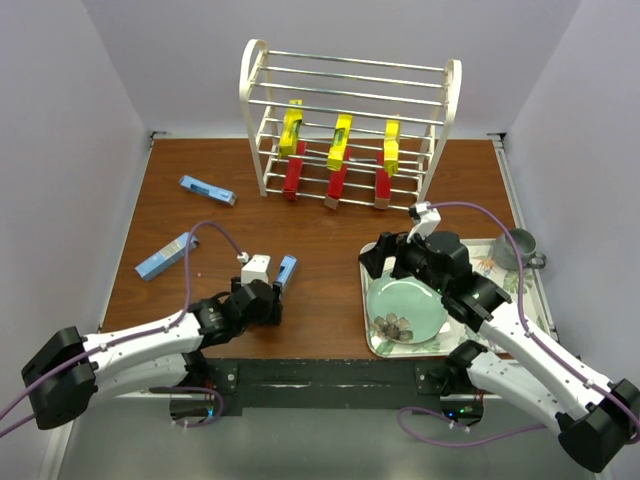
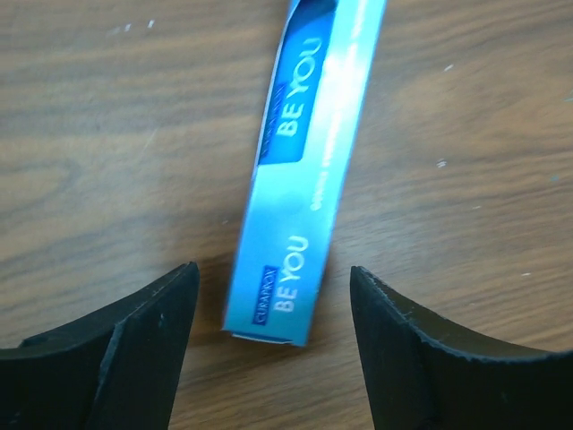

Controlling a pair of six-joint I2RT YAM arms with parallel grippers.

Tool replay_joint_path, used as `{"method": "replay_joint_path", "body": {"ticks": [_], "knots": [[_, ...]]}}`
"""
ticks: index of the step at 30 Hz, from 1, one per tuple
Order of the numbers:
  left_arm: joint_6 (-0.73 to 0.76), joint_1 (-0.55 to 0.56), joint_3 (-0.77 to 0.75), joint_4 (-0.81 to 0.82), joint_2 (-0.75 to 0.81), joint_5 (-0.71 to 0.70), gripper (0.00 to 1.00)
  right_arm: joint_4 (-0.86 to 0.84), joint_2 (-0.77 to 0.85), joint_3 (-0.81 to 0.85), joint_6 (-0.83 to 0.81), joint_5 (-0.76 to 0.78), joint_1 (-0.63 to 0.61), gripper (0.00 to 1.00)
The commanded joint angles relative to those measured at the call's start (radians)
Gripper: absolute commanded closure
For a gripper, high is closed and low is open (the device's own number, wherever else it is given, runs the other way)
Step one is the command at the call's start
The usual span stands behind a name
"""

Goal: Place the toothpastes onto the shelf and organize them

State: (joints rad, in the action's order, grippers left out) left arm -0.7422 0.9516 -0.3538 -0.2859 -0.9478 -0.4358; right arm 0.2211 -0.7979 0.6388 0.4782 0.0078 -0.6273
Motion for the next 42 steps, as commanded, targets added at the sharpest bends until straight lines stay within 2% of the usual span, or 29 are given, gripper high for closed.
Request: {"method": "replay_joint_path", "body": {"ticks": [1, 6, 13, 24, 30, 33, 37, 38, 42], "knots": [[-0.031, 0.003, 0.026, 0.033, -0.015, -0.038, 0.3, -0.049, 0.0, -0.001, 0.007, -0.006, -0.002, 0.02], [0.001, 0.003, 0.007, 0.076, -0.092, -0.024, 0.44, -0.057, -0.004, -0.001, 0.013, -0.029, -0.002, 0.02], [0.04, 0.004, -0.037, 0.057, -0.095, -0.014, 0.72, -0.046, 0.02, -0.008, 0.011, -0.017, -0.002, 0.02], [0.141, 0.004, -0.258, -0.09, -0.011, -0.058, 0.89, -0.052, 0.016, -0.013, 0.004, -0.011, -0.002, 0.02], [0.225, 0.003, -0.488, -0.2, -0.023, -0.101, 0.95, -0.046, 0.003, 0.004, -0.018, -0.011, -0.002, 0.02], [0.297, -0.025, -0.649, -0.268, -0.081, -0.08, 0.96, -0.036, 0.005, 0.012, -0.033, 0.006, -0.002, 0.02], [0.409, -0.147, -0.894, -0.344, -0.164, 0.095, 0.96, -0.022, 0.017, 0.013, -0.049, 0.014, -0.002, 0.02], [0.424, -0.196, -0.933, -0.352, -0.18, 0.12, 0.96, -0.016, 0.028, 0.013, -0.052, 0.02, -0.002, 0.02], [0.524, -0.254, -1.182, -0.384, -0.303, 0.173, 0.96, 0.004, 0.055, 0.004, -0.059, 0.029, -0.002, 0.02]]}}
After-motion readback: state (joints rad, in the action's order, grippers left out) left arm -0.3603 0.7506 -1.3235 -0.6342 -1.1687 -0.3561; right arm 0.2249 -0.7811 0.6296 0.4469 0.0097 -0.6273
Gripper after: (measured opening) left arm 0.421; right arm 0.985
